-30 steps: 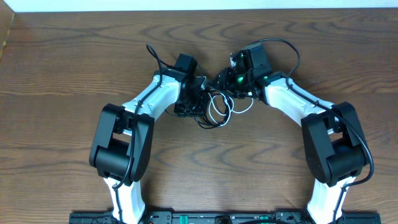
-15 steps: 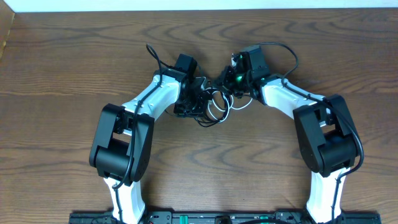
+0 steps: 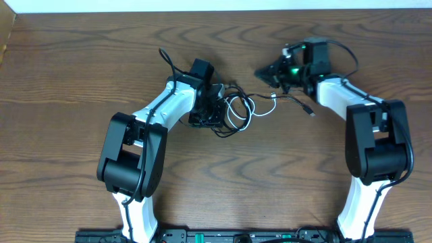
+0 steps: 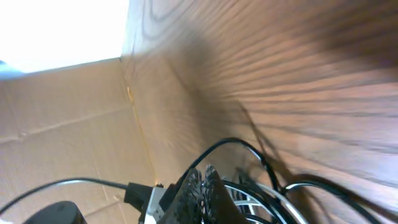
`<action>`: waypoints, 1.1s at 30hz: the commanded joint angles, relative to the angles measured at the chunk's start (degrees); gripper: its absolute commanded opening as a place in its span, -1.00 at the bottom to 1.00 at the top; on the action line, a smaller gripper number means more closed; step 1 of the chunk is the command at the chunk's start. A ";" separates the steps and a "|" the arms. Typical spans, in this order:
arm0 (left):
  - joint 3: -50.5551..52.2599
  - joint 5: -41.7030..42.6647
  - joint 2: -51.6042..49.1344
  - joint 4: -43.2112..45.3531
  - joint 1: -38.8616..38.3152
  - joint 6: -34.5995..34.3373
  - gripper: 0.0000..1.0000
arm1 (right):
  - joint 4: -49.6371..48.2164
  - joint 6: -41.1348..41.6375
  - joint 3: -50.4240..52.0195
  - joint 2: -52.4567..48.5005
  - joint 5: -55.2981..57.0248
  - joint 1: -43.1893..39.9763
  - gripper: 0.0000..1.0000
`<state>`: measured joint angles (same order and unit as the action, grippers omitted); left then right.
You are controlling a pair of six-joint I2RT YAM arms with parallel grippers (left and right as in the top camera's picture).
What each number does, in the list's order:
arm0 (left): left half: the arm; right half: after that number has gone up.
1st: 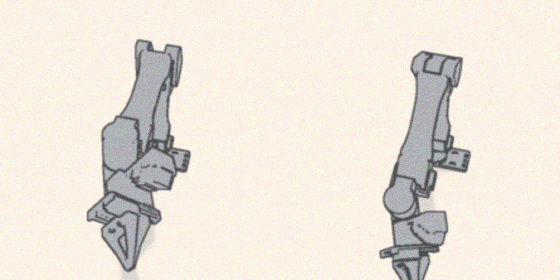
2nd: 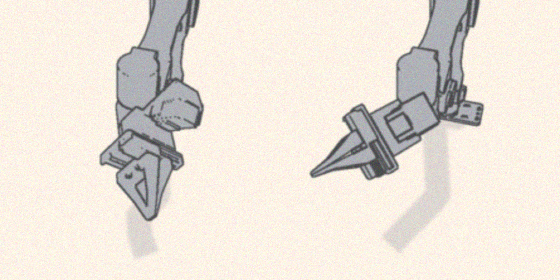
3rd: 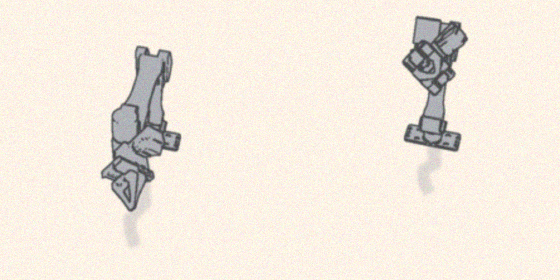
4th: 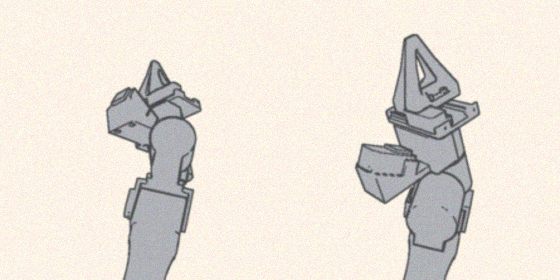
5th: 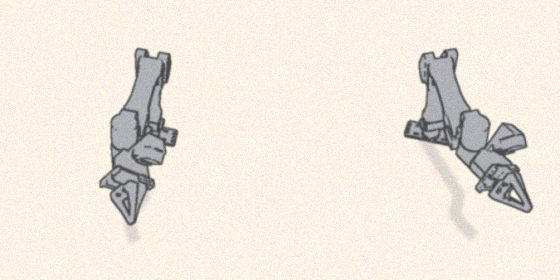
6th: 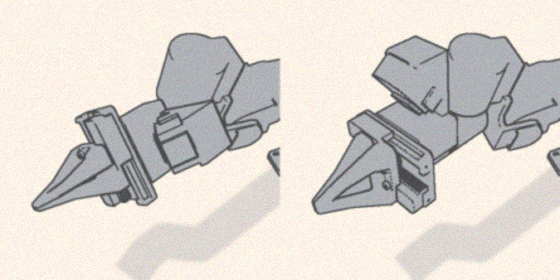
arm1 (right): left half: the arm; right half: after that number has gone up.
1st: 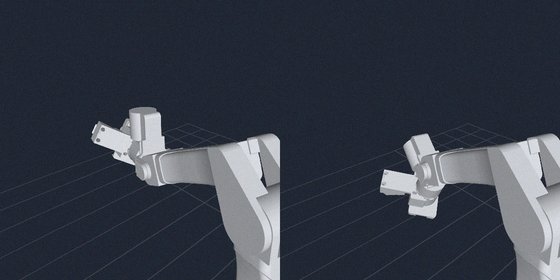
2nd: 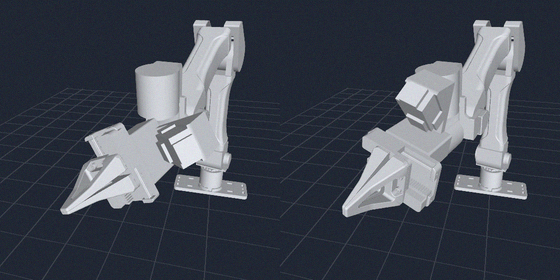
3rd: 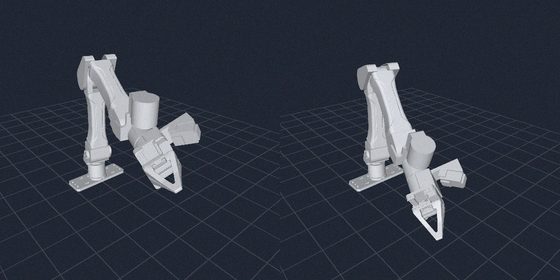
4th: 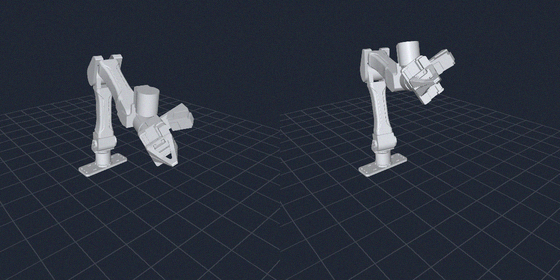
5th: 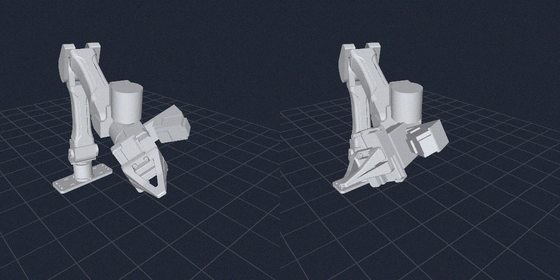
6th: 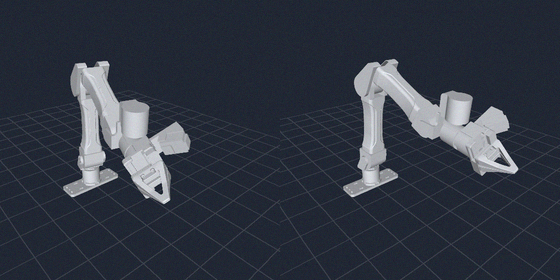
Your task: Untangle cables
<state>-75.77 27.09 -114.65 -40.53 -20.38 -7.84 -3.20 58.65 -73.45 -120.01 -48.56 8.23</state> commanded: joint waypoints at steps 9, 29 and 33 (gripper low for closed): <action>0.31 6.82 9.18 -0.07 -0.59 9.35 -0.85 | 6.14 -6.25 -0.74 -0.28 2.32 0.22 -0.98; 0.31 10.03 34.93 11.47 -0.59 1.57 -0.85 | 30.51 -36.11 -0.74 27.82 9.40 0.24 -0.07; 0.31 9.99 35.32 17.86 -0.57 -6.23 -0.85 | 34.03 -36.89 -0.74 29.99 8.96 0.39 0.07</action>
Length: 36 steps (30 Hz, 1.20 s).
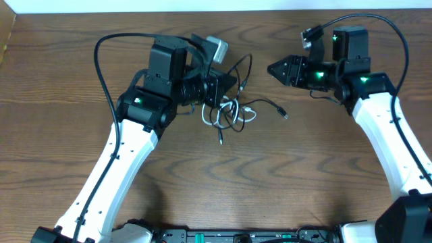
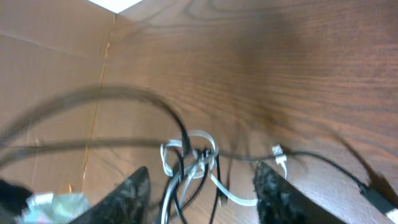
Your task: Untangle cables
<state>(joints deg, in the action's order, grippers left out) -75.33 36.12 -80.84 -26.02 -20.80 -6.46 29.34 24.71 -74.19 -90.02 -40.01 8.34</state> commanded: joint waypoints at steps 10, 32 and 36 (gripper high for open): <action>-0.13 0.94 1.51 13.22 -0.13 -25.62 -0.85 | 3.02 -3.10 0.00 -0.92 1.62 6.27 0.21; -0.13 0.76 1.49 15.39 1.79 -29.75 -0.85 | -0.24 6.49 0.00 -11.56 12.48 16.13 0.01; -0.13 0.83 1.49 16.04 4.92 -32.46 -0.85 | -0.17 3.78 0.00 -11.56 11.63 14.93 0.03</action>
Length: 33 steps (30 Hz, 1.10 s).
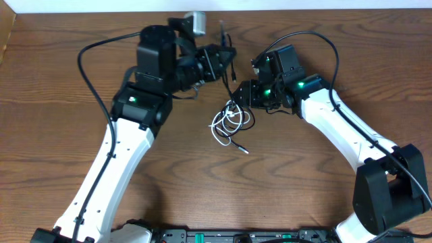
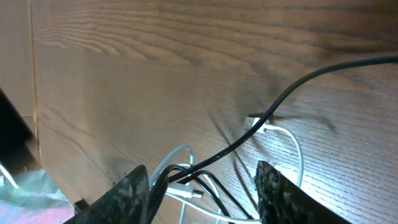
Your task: Untangle cables
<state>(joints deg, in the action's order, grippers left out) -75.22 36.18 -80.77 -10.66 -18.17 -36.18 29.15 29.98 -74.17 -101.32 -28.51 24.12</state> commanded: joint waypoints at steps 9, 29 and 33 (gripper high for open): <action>-0.24 1.79 1.44 0.70 3.43 -3.19 -0.85 | -2.12 -18.67 0.13 -0.44 -18.97 -6.47 0.08; -0.24 -1.22 1.44 -0.63 6.67 3.72 -0.85 | -6.54 -5.73 0.13 -11.43 3.15 -6.25 -0.98; -0.24 -9.57 1.44 -6.80 11.30 8.92 -0.85 | 0.76 -4.28 0.13 -8.13 12.04 -10.25 -0.98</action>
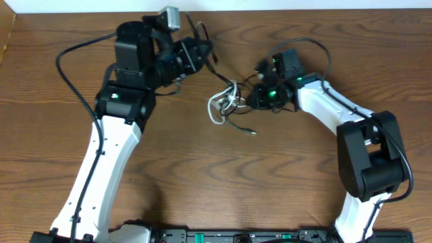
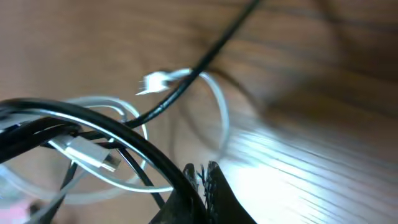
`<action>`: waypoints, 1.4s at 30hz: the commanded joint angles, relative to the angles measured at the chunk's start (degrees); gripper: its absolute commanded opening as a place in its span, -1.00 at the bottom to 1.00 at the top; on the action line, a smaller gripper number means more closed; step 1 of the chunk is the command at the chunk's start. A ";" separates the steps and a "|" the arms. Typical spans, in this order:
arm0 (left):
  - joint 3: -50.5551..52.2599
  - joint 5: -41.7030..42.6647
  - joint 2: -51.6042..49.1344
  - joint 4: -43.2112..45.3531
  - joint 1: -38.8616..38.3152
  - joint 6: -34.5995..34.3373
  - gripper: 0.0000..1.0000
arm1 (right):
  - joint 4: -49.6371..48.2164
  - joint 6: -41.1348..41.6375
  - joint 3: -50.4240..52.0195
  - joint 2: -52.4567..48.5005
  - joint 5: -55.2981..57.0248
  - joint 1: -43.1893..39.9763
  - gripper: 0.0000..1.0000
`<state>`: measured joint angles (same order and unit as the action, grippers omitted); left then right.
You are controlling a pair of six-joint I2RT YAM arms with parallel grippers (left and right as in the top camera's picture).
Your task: Untangle cables
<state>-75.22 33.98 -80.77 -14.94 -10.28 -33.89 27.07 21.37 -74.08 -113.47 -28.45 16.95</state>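
The tangle (image 1: 225, 101) of black and white cables lies mid-table, its white loops (image 2: 118, 143) and a white plug (image 2: 155, 79) showing in the right wrist view. My left gripper (image 1: 194, 52) is raised at the back left, shut on a black cable (image 1: 214, 75) that runs down into the tangle. My right gripper (image 1: 253, 96) sits at the tangle's right side. Its fingertips (image 2: 198, 173) are pressed together, with a thick black cable (image 2: 118, 130) running in at them. A black lead ending in a plug (image 1: 251, 131) trails forward.
A cardboard wall (image 1: 5, 34) stands at the far left and a white strip (image 1: 304, 4) runs along the table's back edge. Each arm's own black wiring loops above it, left (image 1: 74, 74) and right (image 1: 317, 50).
My right gripper was open astride the tangle and is now shut at its right side. The left gripper, still holding its cable, has shifted left. The tangle sits slightly further back.
First my left gripper was down on the tangle while the right was shut on a cable end to the right. Then the left was raised with cables hanging, the right open and apart. The right then stood open over the tangle, and is now shut there.
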 commanded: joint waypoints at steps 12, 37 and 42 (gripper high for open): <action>-0.22 -13.88 1.40 -17.64 6.56 15.63 -0.85 | 12.76 2.19 0.04 16.00 16.04 -4.81 -0.98; -0.22 8.26 -17.07 -13.18 -12.66 14.60 0.04 | 16.00 4.33 0.04 18.71 14.34 -2.97 -0.98; -0.22 5.20 -22.95 -6.01 -15.63 6.80 -0.02 | 16.06 4.31 0.04 18.71 13.68 -2.97 -0.98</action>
<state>-74.98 40.29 -101.34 -22.98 -25.02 -20.86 43.20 25.10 -74.08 -95.39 -13.72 13.67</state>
